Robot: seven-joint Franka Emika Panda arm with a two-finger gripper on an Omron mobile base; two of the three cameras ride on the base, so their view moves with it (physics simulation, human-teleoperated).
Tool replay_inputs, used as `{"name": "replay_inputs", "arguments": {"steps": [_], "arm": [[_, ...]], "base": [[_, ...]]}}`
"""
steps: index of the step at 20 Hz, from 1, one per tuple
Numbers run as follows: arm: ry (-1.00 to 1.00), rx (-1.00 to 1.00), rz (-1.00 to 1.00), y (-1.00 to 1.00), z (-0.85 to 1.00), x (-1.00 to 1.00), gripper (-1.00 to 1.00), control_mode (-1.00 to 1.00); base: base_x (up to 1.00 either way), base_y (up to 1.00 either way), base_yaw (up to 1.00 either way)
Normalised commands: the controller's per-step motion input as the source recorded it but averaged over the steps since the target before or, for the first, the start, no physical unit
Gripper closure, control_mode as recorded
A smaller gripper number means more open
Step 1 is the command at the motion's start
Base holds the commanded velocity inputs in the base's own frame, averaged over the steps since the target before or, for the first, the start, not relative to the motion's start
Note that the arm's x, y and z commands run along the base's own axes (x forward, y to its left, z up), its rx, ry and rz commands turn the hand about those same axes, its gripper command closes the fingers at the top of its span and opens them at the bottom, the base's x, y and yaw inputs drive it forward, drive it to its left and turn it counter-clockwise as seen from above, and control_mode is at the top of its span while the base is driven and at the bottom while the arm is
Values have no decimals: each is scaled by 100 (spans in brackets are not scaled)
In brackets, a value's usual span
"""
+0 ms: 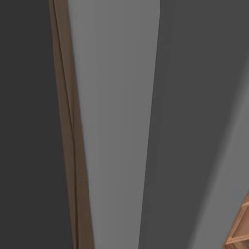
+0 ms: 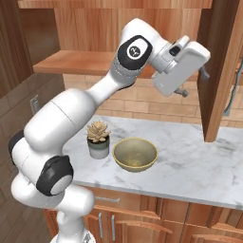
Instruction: Open the cabinet and setup a tea strainer by placing it in the bowl upright.
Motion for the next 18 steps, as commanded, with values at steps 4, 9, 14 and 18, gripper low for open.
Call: {"name": "replay_inputs", "arguments": {"steps": [4,9,14,18], "arm": [[0,1,2,10,-12,0,-100,-100],[0,0,2,41,-13,0,-100,-100],[0,9,13,81,-9,0,-100,-100],[-5,9,21,57,5,1,-100,-100]], "base": [[0,0,0],[0,0,0],[0,0,0],[0,0,0]]}}
